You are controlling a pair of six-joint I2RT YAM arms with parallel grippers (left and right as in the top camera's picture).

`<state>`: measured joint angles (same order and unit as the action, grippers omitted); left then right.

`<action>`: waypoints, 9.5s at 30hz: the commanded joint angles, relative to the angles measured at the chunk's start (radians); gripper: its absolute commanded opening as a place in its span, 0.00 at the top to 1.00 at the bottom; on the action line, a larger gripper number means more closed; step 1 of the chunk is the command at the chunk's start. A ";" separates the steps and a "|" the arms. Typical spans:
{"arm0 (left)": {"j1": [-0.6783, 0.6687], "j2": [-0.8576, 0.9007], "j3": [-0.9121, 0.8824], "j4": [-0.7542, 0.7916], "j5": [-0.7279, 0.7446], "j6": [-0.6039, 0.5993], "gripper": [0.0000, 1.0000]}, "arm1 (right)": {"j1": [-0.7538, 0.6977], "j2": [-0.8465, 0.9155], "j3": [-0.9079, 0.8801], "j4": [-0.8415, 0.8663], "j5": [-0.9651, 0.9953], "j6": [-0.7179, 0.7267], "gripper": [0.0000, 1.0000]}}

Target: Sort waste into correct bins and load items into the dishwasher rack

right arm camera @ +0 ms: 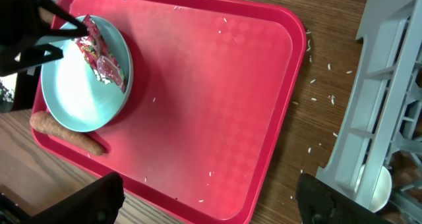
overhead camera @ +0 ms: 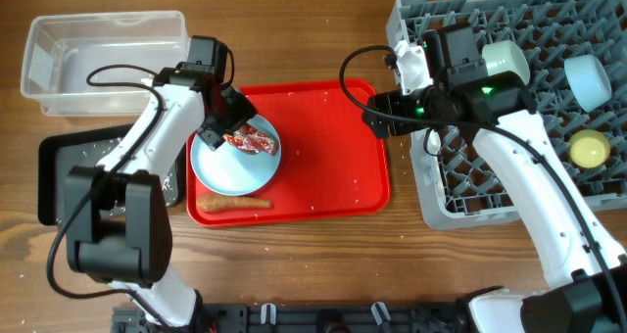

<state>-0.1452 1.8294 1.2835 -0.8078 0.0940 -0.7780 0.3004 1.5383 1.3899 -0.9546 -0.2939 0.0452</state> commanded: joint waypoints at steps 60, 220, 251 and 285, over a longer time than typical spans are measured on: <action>0.330 -0.097 0.131 0.327 -0.198 0.282 0.49 | 0.003 0.014 -0.005 -0.010 0.009 0.008 0.14; 0.288 -0.242 0.011 -0.173 0.072 0.531 0.50 | -0.064 0.175 0.036 0.472 1.358 -0.193 0.96; 0.284 -0.242 0.011 -0.200 0.074 0.499 0.48 | 0.109 0.111 0.036 0.176 0.694 0.021 0.22; -0.092 -0.238 -0.389 -0.116 -0.063 -0.509 0.39 | 0.019 -0.007 0.036 -0.059 0.367 0.060 0.24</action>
<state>-0.2394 1.5913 0.9085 -0.9291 0.1139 -1.2385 0.3199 1.5387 1.4284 -1.0073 0.0856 0.1116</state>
